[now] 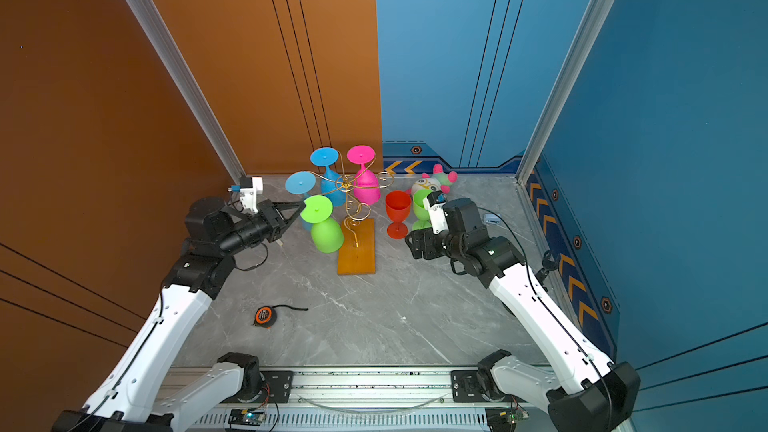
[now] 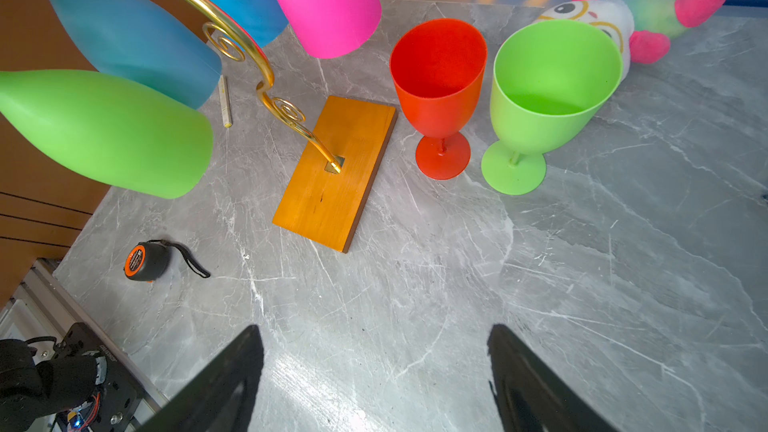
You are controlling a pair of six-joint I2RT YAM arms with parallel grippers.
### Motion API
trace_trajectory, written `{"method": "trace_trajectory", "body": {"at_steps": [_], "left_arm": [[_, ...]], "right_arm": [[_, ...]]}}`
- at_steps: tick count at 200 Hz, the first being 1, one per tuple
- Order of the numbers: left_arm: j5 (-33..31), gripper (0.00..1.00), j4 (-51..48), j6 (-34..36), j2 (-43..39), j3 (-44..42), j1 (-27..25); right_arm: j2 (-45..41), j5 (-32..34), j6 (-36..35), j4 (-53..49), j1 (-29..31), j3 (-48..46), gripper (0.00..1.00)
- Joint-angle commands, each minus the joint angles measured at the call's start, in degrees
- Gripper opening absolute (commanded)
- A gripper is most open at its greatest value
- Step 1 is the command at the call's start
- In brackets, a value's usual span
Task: Take the wine glass off the wine glass rack
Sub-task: 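Close the left gripper on the foot of the lower green glass on the rack, then slide the green glass along its rack arm with the left gripper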
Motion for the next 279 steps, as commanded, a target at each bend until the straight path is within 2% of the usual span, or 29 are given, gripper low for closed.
{"method": "trace_trajectory", "body": {"at_steps": [1,130,231,279], "left_arm": [[1.7,0.07,0.2,-0.1,-0.2,0.4,0.2],[1.2,0.00,0.3,-3.2,-1.5,0.7,2.1],[3.8,0.00,2.4,-8.2,1.7,5.6,3.7],[4.3,0.00,2.3,-8.1,2.7,6.1,3.8]], "right_arm": [[-1.0,1.2,0.9,1.2,0.4,-0.5,0.86],[-1.1,1.4,1.4,1.4,0.9,-0.4,0.86],[-1.1,1.1,2.1,2.0,1.2,-0.6,0.86],[-1.9,1.4,2.1,2.0,1.2,-1.0,0.86]]}}
